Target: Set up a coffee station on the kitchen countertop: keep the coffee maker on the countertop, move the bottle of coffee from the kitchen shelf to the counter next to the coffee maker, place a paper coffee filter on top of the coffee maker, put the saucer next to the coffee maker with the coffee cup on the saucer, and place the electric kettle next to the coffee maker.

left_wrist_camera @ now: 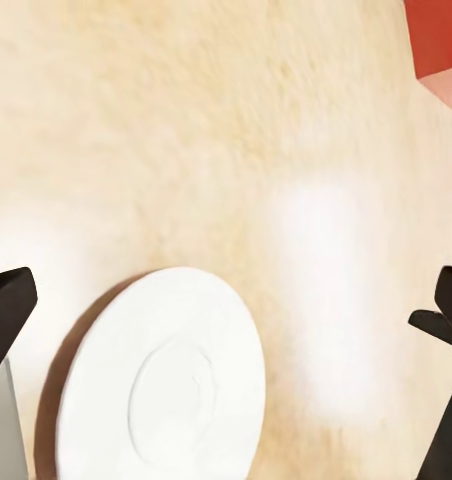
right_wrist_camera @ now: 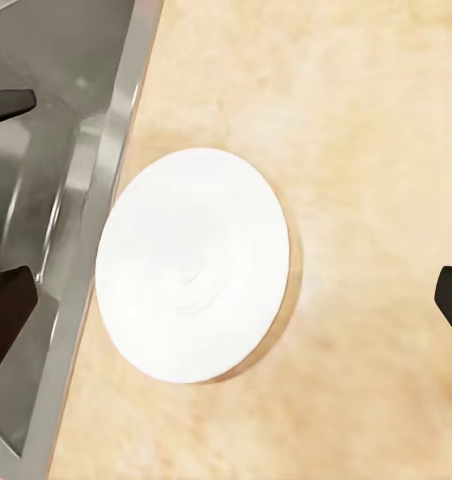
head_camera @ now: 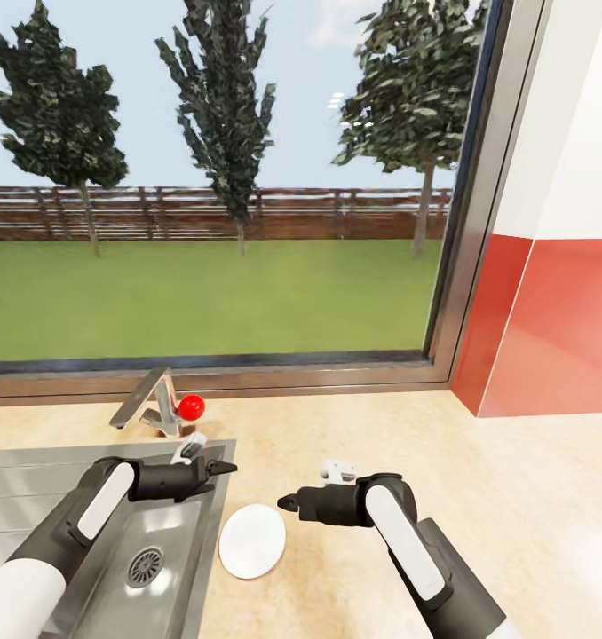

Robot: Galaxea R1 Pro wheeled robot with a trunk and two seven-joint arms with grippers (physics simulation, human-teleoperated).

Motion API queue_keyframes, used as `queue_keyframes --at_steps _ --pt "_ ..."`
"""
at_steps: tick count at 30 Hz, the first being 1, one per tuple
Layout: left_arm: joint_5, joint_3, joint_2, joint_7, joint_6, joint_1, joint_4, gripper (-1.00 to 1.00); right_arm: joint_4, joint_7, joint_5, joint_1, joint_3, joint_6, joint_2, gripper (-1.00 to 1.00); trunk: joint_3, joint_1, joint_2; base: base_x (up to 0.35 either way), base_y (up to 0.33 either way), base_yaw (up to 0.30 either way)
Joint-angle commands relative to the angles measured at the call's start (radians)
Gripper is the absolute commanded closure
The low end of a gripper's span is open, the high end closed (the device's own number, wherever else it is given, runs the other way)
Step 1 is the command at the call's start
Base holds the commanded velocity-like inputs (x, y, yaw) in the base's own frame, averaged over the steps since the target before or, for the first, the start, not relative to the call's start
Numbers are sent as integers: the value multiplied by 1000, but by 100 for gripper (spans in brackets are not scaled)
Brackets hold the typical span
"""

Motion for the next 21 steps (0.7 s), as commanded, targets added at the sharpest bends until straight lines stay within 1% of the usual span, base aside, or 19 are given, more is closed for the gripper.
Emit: queue_keyframes --at_steps 1,6,12,15,19,21 --pt "-6 -2 0 -7 1 0 2 -100 5 -10 -10 0 1 2 0 -100 0 0 -1 9 0 0" --pt "-10 -1 1 -6 0 1 3 -100 51 -10 -11 5 5 2 4 -100 0 0 -1 4 0 0" --pt "-16 -1 2 -5 -1 8 5 -100 71 -10 -11 7 19 2 12 -100 0 0 -1 0 0 0" --pt "-29 -1 2 -5 -1 17 5 -100 80 -10 -11 9 22 2 13 -100 0 0 -1 0 0 0" --pt "-63 0 1 -5 -1 23 6 -100 113 -10 -11 12 24 2 15 -100 0 0 -1 0 0 0" --pt "-72 0 -1 -5 -1 25 12 -100 123 -9 -11 13 26 2 15 -100 0 0 -1 0 0 0"
